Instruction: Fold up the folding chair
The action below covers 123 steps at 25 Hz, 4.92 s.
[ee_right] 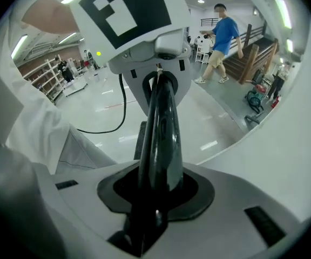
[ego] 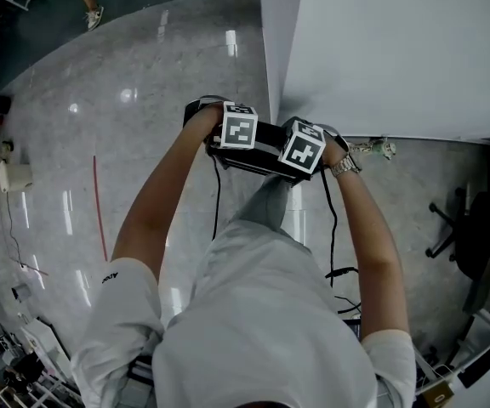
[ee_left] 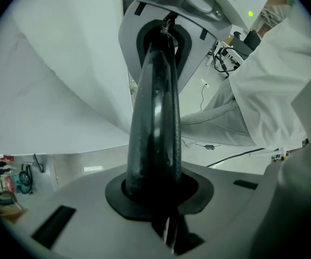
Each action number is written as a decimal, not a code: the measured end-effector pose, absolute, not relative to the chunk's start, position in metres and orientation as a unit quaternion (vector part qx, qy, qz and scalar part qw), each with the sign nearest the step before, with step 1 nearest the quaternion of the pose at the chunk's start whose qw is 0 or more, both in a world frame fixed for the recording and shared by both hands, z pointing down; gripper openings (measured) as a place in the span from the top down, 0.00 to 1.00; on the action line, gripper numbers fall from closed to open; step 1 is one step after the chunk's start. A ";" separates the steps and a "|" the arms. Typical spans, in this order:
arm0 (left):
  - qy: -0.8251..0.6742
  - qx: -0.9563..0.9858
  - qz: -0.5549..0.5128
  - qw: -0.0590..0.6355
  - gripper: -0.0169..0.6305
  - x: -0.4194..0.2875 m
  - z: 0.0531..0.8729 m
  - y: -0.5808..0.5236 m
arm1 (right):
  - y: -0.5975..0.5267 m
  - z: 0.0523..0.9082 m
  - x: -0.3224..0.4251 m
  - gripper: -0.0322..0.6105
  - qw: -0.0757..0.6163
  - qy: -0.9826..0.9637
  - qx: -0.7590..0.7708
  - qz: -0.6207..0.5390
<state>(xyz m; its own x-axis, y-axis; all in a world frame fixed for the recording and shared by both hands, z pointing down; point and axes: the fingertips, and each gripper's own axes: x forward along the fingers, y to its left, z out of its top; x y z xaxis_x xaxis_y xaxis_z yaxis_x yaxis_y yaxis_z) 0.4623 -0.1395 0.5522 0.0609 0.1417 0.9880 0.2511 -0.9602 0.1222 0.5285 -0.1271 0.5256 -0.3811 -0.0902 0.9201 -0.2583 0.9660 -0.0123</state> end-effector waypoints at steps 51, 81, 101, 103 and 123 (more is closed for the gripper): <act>-0.132 -0.742 -0.655 0.047 0.79 0.497 0.570 -0.240 | -0.221 0.532 0.611 0.62 0.459 -0.838 0.272 0.114; 0.098 -0.800 -0.592 0.016 0.57 0.533 0.492 -0.258 | -0.203 0.503 0.704 0.62 0.360 -0.897 0.170 0.192; 0.710 -0.647 -0.234 -0.151 0.96 0.501 0.418 -0.116 | -0.161 0.485 0.663 0.86 0.272 -0.938 0.080 0.200; 0.727 -0.629 -0.223 -0.164 0.96 0.490 0.413 -0.095 | -0.153 0.486 0.657 0.92 0.270 -0.937 0.079 0.206; 0.837 -0.506 -0.060 -0.201 0.96 0.343 0.384 0.149 | 0.025 0.406 0.481 0.95 0.241 -0.959 0.067 0.133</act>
